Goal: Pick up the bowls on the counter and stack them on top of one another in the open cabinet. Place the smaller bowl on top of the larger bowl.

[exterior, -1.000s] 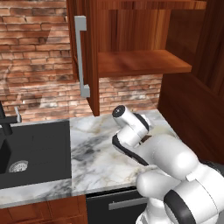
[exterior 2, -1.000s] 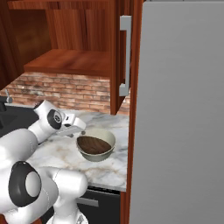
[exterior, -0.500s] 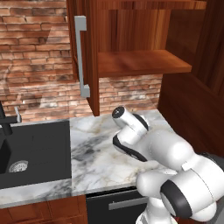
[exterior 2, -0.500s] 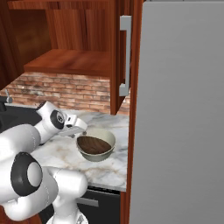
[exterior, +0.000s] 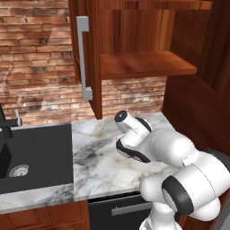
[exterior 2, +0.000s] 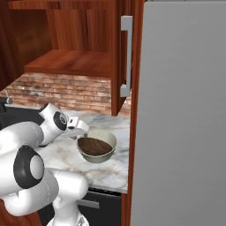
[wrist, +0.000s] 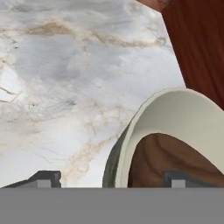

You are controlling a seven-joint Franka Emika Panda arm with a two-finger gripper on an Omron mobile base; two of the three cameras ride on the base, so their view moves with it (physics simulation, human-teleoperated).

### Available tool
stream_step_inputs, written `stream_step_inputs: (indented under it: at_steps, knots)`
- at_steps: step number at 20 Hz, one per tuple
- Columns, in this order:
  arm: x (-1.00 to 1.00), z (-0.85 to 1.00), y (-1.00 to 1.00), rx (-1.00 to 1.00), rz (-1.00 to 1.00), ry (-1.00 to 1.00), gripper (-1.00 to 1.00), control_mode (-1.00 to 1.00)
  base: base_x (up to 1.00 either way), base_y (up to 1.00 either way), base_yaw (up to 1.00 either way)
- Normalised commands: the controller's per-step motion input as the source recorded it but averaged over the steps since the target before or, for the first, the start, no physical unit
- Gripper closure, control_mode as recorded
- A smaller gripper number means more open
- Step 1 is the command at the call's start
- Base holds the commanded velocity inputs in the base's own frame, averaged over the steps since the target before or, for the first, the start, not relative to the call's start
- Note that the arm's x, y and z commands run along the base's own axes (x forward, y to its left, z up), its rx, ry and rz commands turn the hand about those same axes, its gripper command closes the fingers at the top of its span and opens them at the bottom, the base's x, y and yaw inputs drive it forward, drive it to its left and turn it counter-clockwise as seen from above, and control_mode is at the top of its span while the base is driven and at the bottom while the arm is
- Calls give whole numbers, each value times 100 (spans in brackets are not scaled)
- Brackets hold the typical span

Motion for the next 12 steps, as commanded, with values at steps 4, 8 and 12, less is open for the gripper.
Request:
stream_step_inputs:
  at_steps: [4,8,12]
  knots:
    - [9,-11,0,0,0,1,100,-100,0,0,0]
    - [3,-9,-4,2,0,0,100,-100,0,0,0]
    - [1,-4,-2,2,0,0,100,-100,0,0,0]
